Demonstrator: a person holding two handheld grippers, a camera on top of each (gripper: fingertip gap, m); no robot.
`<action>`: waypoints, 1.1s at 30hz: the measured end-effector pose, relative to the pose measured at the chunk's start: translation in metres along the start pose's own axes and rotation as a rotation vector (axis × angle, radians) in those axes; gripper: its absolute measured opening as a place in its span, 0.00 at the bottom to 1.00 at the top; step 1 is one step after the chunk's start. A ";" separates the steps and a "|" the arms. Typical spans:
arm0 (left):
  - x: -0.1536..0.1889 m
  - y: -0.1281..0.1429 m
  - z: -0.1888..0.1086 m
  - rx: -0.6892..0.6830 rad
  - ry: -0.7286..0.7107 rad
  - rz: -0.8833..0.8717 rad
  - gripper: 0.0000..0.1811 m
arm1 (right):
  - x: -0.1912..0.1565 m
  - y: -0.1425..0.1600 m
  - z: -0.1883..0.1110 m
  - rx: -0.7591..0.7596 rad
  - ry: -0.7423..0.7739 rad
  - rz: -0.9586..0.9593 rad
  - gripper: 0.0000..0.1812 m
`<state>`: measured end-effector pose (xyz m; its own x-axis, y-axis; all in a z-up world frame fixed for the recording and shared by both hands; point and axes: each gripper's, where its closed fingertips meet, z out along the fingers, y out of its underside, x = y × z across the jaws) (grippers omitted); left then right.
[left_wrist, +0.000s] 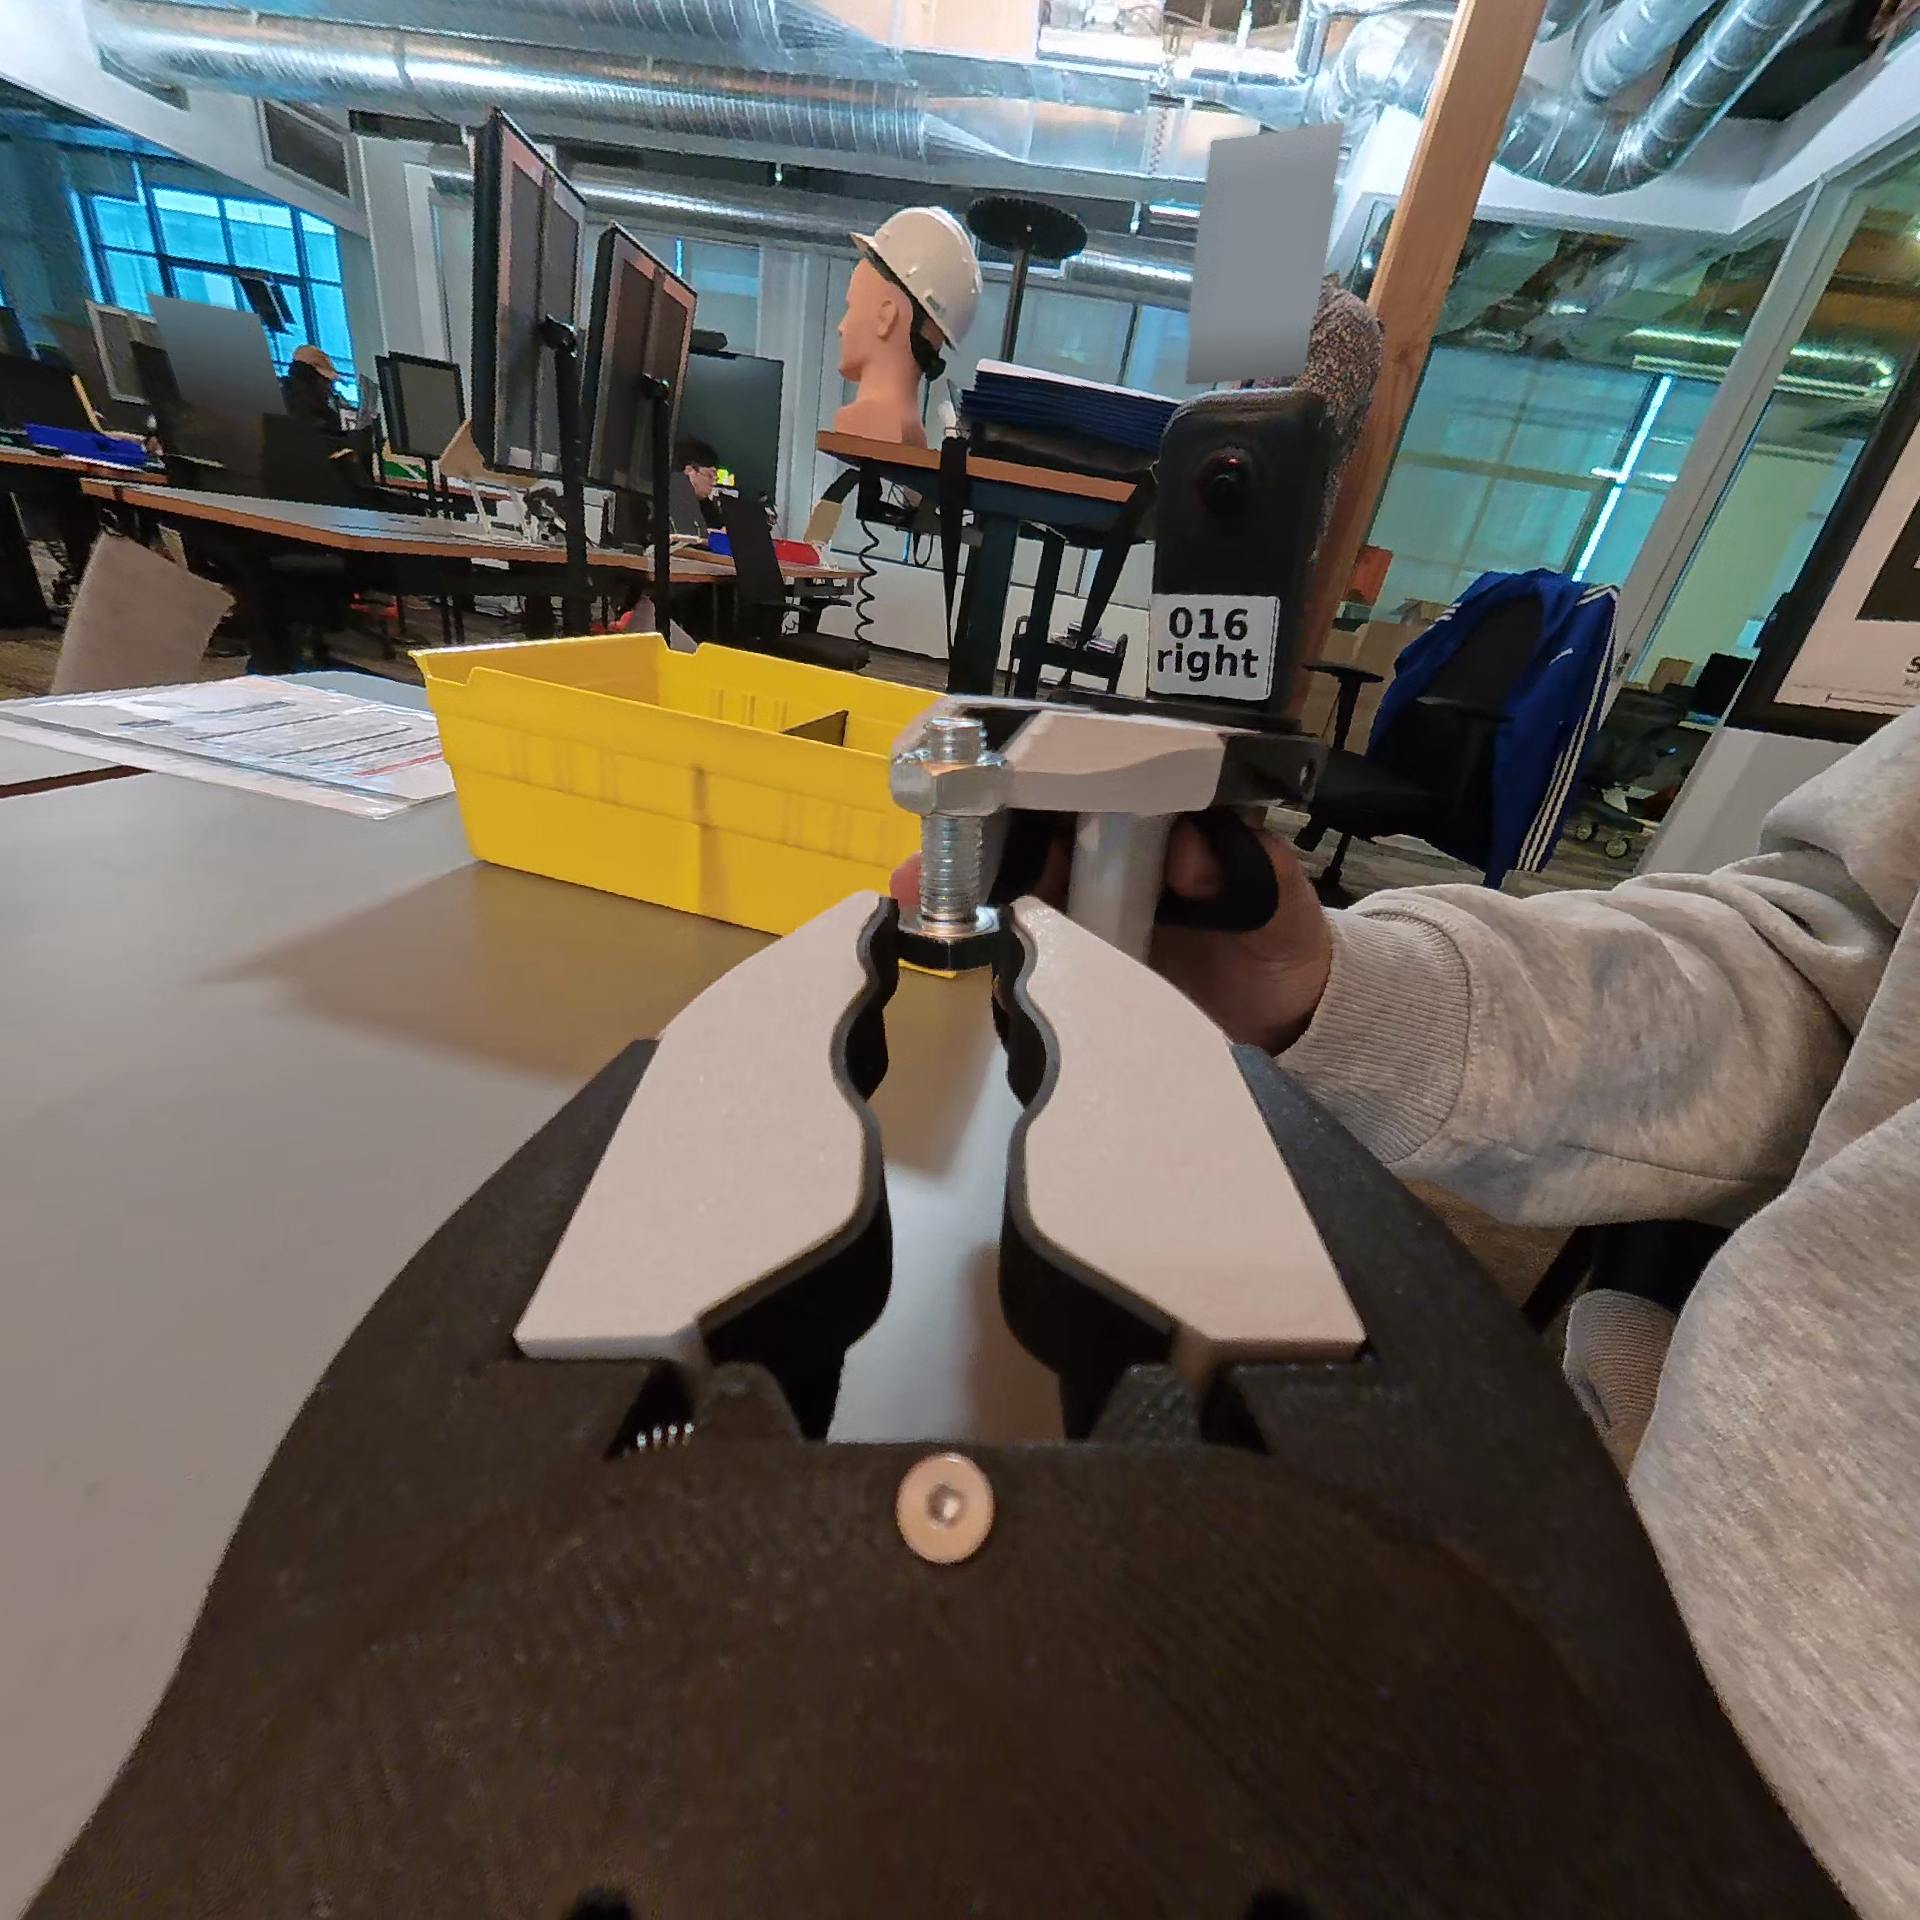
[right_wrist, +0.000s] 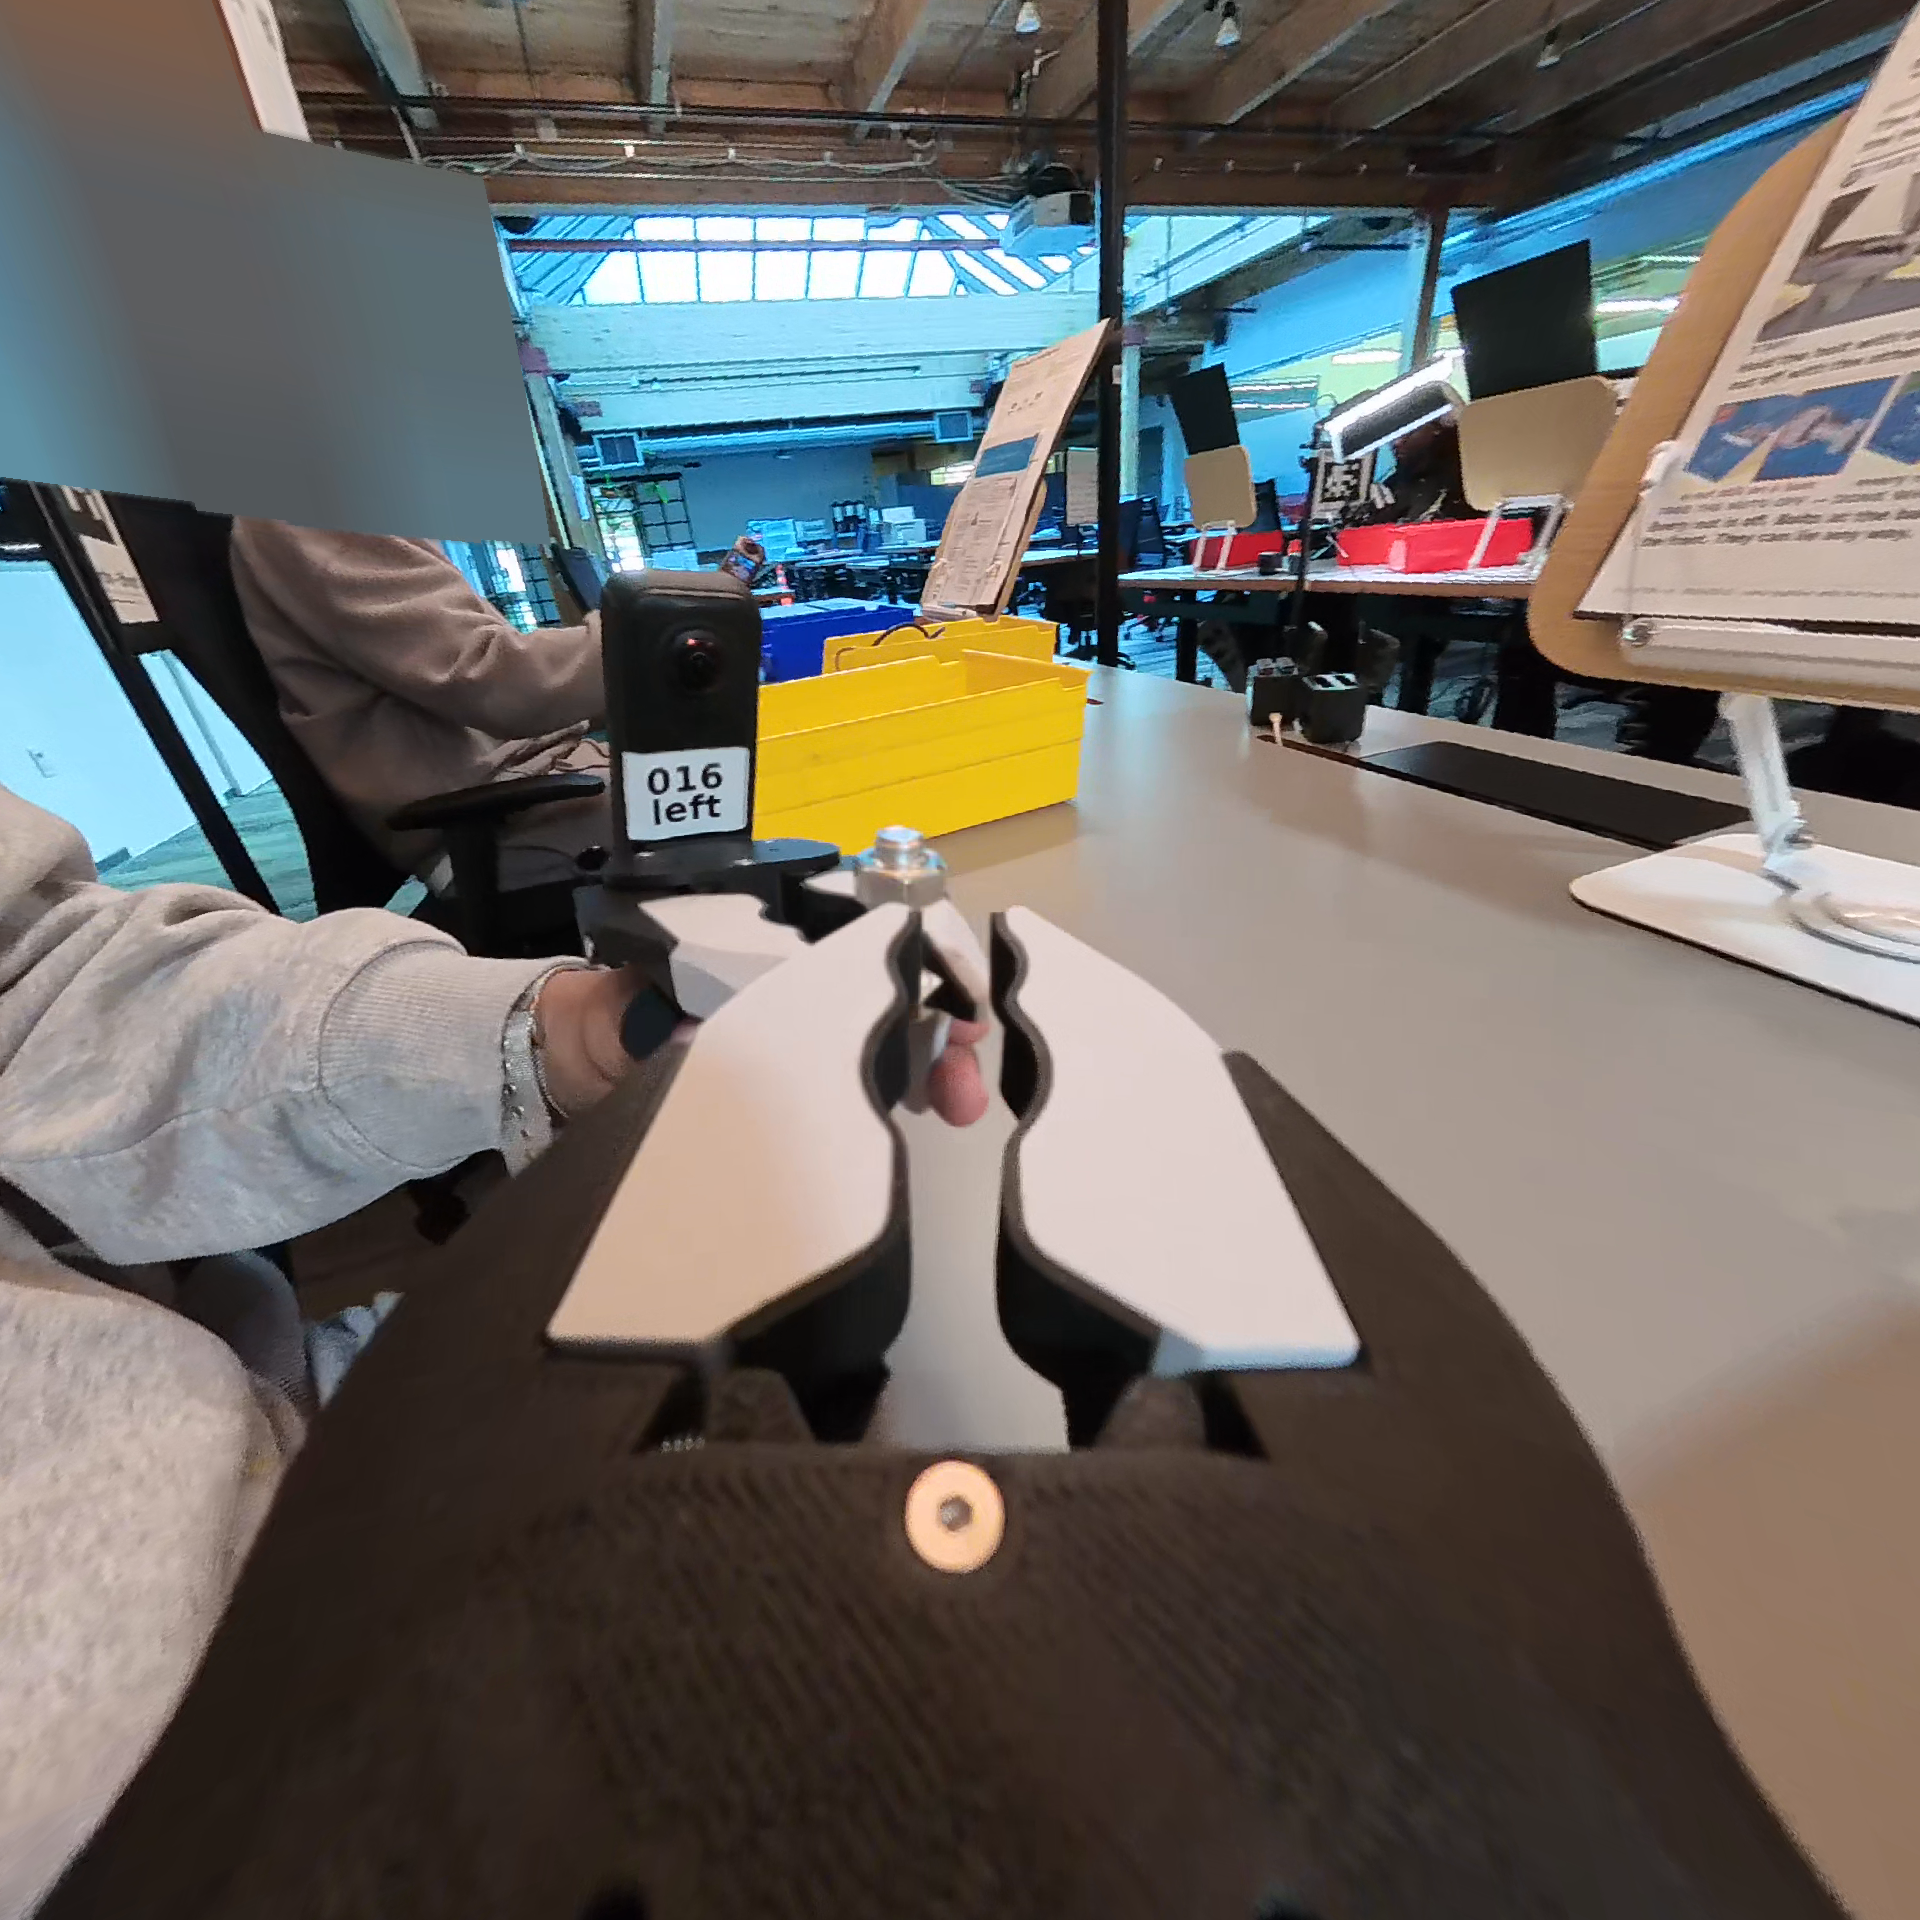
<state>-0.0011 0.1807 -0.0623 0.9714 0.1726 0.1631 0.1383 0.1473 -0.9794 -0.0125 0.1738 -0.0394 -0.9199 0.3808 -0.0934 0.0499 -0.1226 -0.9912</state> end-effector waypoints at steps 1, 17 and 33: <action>0.000 0.001 0.000 -0.002 0.001 0.000 0.10 | 0.000 0.000 -0.001 0.001 -0.001 -0.002 0.07; 0.001 0.002 0.001 -0.006 0.004 0.004 0.10 | 0.000 -0.004 -0.002 0.028 -0.001 0.013 0.05; 0.001 0.001 0.001 -0.003 0.003 -0.001 0.10 | -0.004 -0.005 -0.001 0.030 -0.010 0.000 0.04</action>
<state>0.0000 0.1816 -0.0627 0.9718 0.1697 0.1636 0.1397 0.1441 -0.9796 -0.0089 0.1734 -0.0345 -0.9239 0.3714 -0.0920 0.0382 -0.1497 -0.9880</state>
